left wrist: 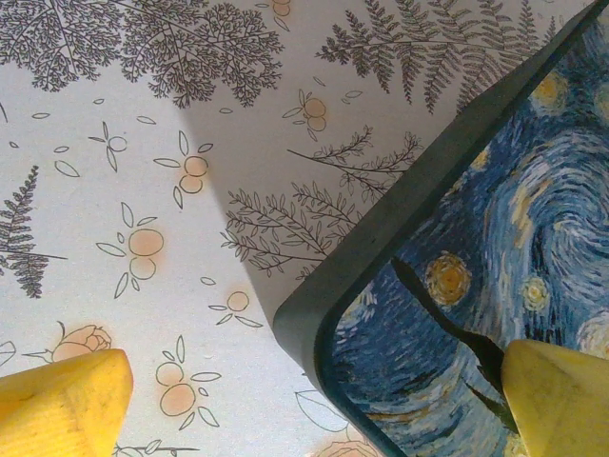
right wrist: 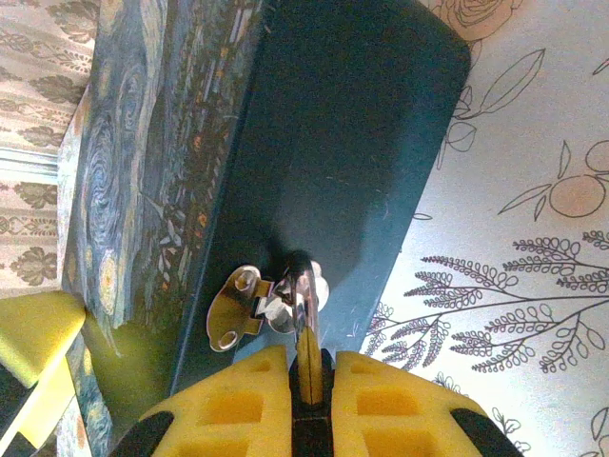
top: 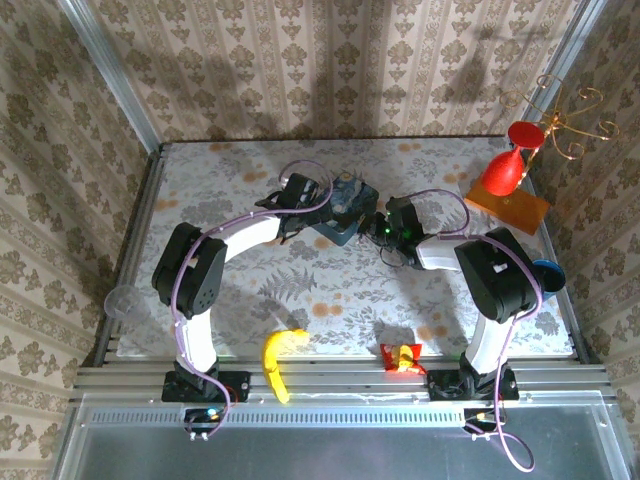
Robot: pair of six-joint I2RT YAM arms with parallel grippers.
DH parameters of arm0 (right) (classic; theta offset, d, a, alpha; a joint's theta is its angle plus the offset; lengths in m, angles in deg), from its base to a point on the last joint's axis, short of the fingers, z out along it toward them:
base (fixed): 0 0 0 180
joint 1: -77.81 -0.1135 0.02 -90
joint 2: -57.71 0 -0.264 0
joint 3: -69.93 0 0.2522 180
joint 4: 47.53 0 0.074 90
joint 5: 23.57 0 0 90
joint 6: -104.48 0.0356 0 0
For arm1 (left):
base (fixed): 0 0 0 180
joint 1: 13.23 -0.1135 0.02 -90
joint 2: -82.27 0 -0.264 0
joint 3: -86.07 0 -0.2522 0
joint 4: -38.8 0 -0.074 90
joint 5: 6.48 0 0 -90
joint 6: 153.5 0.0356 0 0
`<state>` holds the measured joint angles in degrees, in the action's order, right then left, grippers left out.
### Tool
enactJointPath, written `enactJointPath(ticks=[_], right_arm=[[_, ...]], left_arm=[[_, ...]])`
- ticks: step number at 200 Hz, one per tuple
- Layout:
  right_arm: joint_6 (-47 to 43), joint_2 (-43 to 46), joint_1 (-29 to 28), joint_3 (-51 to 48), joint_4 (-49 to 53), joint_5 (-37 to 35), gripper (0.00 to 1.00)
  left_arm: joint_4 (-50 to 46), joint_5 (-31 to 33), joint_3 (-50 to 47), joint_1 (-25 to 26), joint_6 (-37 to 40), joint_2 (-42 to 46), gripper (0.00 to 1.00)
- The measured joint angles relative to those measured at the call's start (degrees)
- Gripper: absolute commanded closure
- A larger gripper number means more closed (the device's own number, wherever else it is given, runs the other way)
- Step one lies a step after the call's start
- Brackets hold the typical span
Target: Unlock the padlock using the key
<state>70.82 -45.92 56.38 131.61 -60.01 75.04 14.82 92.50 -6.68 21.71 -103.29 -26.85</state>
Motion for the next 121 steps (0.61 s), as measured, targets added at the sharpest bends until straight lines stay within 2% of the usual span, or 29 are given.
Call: enactJointPath(ticks=[81, 121], right_arm=[[0.48, 0.00, 1.49, -0.09, -0.22, 1.95, 1.00], [-2.43, 0.59, 2.29, 0.26, 4.17, 2.67, 1.00]], left_arm=[[0.55, 0.00, -0.24, 0.13, 0.00, 0.00, 0.00], [0.61, -0.09, -0.24, 0.28, 0.00, 0.00, 0.00]])
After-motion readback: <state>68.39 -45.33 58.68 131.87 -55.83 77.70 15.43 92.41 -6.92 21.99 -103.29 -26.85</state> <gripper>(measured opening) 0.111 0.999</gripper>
